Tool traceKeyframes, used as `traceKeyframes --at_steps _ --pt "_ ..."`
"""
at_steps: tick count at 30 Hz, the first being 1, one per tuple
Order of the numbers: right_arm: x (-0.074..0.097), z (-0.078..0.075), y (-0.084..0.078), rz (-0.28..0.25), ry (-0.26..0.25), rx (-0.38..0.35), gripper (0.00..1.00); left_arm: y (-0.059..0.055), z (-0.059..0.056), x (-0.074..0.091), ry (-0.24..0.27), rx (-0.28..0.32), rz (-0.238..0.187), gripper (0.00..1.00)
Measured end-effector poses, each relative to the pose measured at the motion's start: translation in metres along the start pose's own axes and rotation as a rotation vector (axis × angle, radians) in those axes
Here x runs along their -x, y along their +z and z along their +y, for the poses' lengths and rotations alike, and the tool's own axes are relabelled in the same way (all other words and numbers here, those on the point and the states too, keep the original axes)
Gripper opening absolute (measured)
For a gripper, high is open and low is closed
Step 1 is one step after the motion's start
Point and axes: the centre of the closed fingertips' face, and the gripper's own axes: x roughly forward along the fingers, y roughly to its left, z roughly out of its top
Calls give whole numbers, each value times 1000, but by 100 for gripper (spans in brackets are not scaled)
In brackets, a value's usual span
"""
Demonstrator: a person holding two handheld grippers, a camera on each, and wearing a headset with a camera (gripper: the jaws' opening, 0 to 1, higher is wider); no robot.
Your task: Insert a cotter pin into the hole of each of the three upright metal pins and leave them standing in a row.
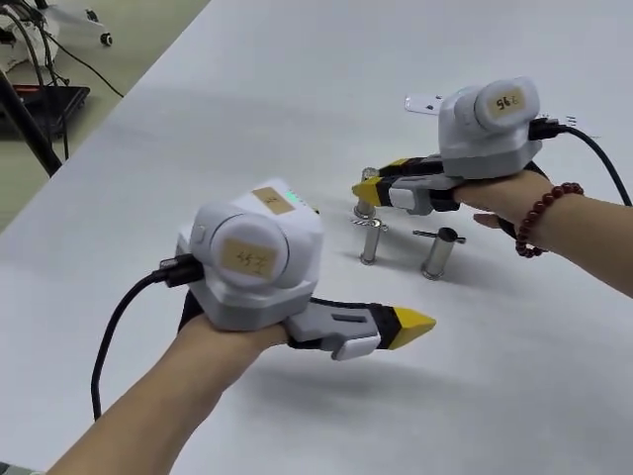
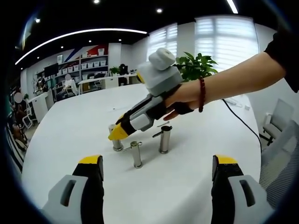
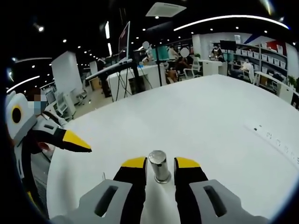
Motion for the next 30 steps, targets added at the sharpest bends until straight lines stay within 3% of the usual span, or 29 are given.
traceKeyframes --at_steps 5,13,24,30 --pt "-2 0 -1 8 -1 2 16 0 -2 -1 -1 -13 5 96" --pt "-2 4 -1 18 -4 68 9 0 -2 0 1 -11 4 96" --pt "-1 -4 -3 50 -15 135 8 2 0 -1 2 2 -1 96" --pt "9 -15 -7 55 -23 123 8 7 -1 -1 -2 8 -25 96"
